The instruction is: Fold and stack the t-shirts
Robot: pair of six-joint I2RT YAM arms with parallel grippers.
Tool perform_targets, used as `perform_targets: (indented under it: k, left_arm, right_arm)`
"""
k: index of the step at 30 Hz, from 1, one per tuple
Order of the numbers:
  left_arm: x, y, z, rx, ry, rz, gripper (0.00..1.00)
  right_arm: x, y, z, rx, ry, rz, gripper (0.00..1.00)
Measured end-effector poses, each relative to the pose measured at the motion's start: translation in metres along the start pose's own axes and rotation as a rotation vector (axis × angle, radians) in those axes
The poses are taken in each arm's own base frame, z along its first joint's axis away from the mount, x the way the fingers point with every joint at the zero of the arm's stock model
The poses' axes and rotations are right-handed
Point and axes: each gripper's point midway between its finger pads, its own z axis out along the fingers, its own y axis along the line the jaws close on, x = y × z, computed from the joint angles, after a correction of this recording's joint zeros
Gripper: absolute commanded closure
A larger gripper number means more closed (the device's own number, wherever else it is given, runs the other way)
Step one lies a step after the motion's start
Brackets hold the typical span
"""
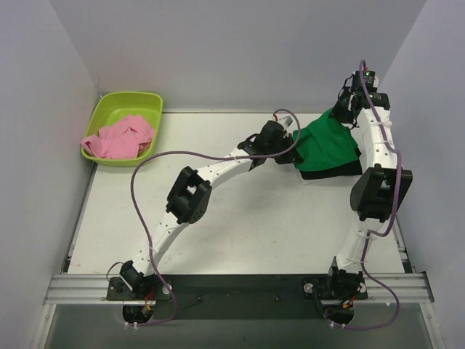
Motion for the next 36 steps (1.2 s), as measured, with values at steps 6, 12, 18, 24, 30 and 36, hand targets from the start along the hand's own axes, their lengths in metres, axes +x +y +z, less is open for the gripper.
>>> perform_targets:
  k: [6,12,18,24,30,36]
  left_arm:
    - [0.009,0.009,0.013,-0.005,0.015,-0.007,1.00]
    - [0.014,0.015,0.019,-0.003,0.017,-0.018,1.00]
    - [0.014,0.012,0.024,0.020,0.004,-0.019,1.00]
    - [0.025,0.018,0.032,0.028,0.002,-0.017,1.00]
    - [0.031,0.021,0.037,0.030,0.005,-0.026,1.00]
    - [0.037,0.030,0.041,0.029,-0.008,-0.026,0.18]
  right_arm:
    - [0.007,-0.011,0.016,0.039,0.022,-0.020,1.00]
    - [0.010,-0.026,0.025,0.073,0.018,-0.018,1.00]
    - [0.008,-0.037,0.038,0.105,0.000,-0.026,1.00]
    - [0.017,-0.046,0.065,0.132,0.020,-0.035,1.00]
    - [0.020,-0.053,0.081,0.161,0.025,-0.036,1.00]
    - [0.010,-0.057,0.083,0.172,0.003,-0.028,1.00]
